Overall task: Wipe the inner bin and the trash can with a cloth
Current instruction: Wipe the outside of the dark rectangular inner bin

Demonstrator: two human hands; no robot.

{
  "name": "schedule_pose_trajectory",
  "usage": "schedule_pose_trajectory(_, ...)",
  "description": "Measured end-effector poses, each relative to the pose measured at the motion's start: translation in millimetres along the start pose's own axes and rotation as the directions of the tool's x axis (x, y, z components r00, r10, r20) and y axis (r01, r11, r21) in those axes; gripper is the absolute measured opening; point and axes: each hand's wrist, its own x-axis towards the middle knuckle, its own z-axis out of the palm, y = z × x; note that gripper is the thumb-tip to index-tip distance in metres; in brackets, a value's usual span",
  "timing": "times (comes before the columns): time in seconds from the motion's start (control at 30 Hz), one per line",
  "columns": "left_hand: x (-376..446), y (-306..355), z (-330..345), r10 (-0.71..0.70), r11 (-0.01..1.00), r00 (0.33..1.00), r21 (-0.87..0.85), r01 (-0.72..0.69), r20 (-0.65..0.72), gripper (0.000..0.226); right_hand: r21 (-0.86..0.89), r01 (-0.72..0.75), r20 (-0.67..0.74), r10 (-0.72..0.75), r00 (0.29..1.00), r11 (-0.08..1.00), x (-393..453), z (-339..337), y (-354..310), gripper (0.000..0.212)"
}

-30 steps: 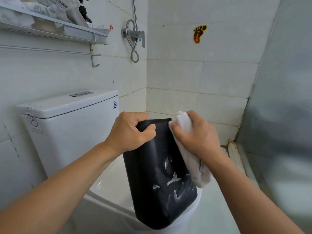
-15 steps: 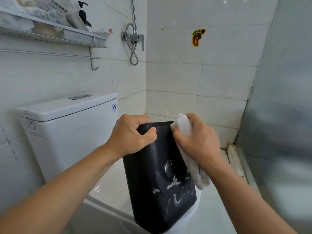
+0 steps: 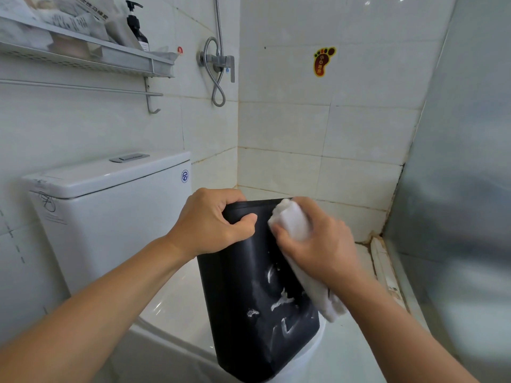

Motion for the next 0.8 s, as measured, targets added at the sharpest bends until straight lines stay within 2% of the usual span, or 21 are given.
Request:
schedule_pose_trajectory(0.1, -3, -3, -3, -0.006, 0.999, 1.0, -0.031, 0.007, 0.008, 0.029, 0.011, 0.053, 0.024, -0.053, 0.998, 0.999, -2, 3, -3, 0.045)
schedule_pose_trajectory(0.23, -3, -2, -2, 0.007, 1.0, 1.0, -0.029, -0.007, 0.008, 0.037, 0.022, -0.149, -0.042, 0.15, 0.988, 0.989, 27, 3, 24, 0.04)
schedule_pose_trajectory(0.3, -3, 1, -1, 0.0, 1.0, 1.0, -0.023, 0.001, 0.009, 0.035, 0.044, -0.203, -0.063, 0.205, 0.977, 0.978, 31, 2, 32, 0.037)
schedule_pose_trajectory(0.37, -1, 2, 0, -0.001, 1.0, 1.0, -0.025, 0.002, 0.016, 0.03, 0.035, -0.162, -0.069, 0.164, 0.984, 0.986, 25, 2, 30, 0.038)
schedule_pose_trajectory(0.5, -1, -2, -1, -0.004, 0.999, 1.0, -0.041, 0.004, 0.005, 0.029, 0.019, 0.03, -0.005, -0.03, 1.0, 0.999, 11, 6, 18, 0.044)
schedule_pose_trajectory(0.57, -1, -4, -1, 0.0, 0.999, 1.0, -0.053, 0.0, -0.003, 0.034, 0.012, -0.002, -0.02, 0.002, 1.0, 1.0, 19, 8, 23, 0.043)
schedule_pose_trajectory(0.7, 0, -2, 1, 0.012, 0.999, 1.0, -0.052, -0.012, -0.004, 0.037, 0.033, -0.213, -0.06, 0.215, 0.975, 0.976, 43, 5, 40, 0.043)
schedule_pose_trajectory(0.73, 1, -1, 1, 0.01, 0.999, 1.0, -0.048, -0.01, -0.004, 0.037, 0.026, -0.212, -0.059, 0.213, 0.975, 0.977, 42, 5, 39, 0.042)
schedule_pose_trajectory(0.8, 3, -3, 0, -0.002, 0.999, 1.0, -0.036, 0.001, -0.01, 0.037, -0.005, -0.115, -0.013, 0.115, 0.993, 0.993, 29, 6, 30, 0.043)
